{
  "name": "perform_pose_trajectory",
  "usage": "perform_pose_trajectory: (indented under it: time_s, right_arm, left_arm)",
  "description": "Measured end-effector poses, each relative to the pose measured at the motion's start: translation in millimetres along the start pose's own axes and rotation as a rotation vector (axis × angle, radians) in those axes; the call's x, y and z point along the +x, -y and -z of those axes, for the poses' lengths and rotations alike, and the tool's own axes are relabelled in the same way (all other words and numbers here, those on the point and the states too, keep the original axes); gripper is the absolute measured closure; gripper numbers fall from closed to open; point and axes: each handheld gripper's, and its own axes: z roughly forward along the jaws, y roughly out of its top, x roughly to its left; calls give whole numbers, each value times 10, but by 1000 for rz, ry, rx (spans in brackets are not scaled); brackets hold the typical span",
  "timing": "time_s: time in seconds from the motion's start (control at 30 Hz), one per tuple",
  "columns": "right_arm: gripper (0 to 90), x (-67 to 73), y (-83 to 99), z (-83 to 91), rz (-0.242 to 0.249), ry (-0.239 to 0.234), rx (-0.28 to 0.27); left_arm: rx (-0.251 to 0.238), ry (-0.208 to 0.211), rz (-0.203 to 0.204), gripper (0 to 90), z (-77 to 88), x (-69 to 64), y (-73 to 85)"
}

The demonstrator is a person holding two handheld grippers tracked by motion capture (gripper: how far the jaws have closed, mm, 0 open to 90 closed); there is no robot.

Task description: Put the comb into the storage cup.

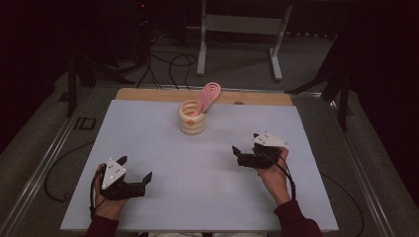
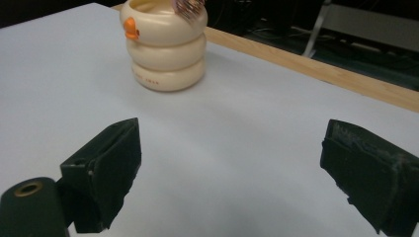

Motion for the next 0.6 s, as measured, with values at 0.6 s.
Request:
perform_pose_trajectory:
  time_s: [0.6]
  right_arm:
    - [88, -113, 431, 397, -28, 30, -22]
  left_arm:
    - [-1, -12, 2, 0, 18, 34, -11]
